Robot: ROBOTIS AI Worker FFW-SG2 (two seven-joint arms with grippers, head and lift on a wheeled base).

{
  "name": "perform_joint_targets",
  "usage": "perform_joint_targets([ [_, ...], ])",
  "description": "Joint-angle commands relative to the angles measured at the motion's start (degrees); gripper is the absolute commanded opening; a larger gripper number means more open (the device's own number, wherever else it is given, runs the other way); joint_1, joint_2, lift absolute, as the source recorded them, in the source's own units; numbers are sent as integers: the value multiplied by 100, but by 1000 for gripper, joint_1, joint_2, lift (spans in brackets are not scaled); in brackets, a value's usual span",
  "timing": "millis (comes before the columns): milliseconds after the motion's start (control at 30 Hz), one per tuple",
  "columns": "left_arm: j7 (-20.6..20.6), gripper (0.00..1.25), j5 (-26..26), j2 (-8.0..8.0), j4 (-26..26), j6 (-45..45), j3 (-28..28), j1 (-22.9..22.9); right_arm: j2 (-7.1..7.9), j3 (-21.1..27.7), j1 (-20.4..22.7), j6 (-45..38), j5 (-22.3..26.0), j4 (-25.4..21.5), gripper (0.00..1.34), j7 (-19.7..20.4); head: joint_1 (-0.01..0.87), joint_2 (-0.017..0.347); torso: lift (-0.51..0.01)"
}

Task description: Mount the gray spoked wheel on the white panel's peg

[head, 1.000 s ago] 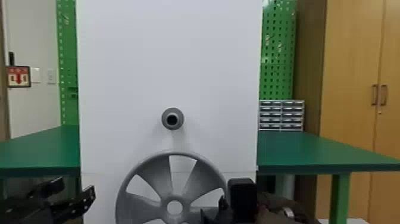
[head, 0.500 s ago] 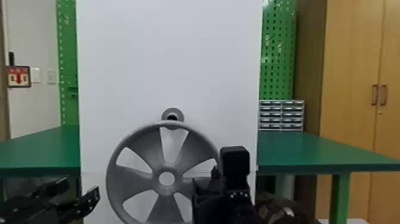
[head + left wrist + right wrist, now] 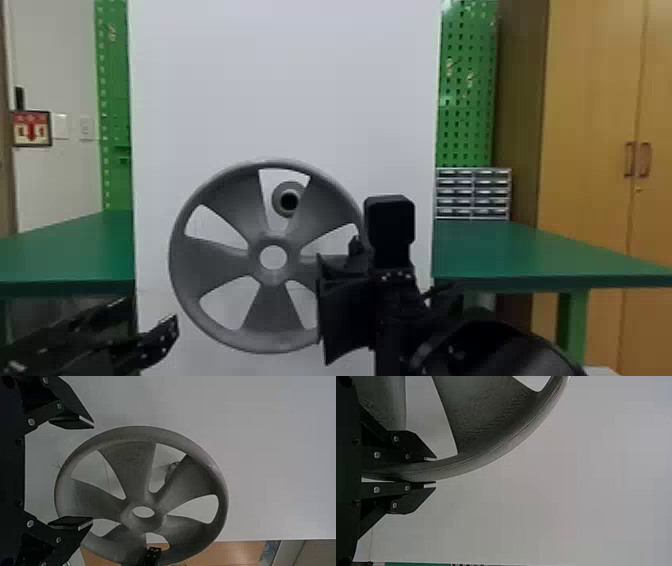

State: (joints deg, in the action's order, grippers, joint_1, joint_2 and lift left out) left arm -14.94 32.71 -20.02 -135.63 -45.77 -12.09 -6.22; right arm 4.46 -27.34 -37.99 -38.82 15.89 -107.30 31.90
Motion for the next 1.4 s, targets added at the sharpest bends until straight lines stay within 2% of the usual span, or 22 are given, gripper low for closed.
perform_joint_targets([
  [0, 8, 845, -2, -19, 19, -2, 49, -37, 46, -8, -174, -20, 20, -1, 124, 0, 91, -8, -483],
  [433, 8, 845, 25, -81, 54, -11, 119, -90, 64, 88, -429, -117, 240, -1, 124, 9, 91, -8, -483],
  [667, 8, 845, 25, -99, 81, -20, 146, -108, 46, 159, -543, -187, 530, 8, 124, 246, 91, -8, -483],
  [1367, 8, 845, 34, -151, 151, -37, 286, -187, 117, 308, -824, -293, 732, 113, 124, 317, 91, -8, -483],
])
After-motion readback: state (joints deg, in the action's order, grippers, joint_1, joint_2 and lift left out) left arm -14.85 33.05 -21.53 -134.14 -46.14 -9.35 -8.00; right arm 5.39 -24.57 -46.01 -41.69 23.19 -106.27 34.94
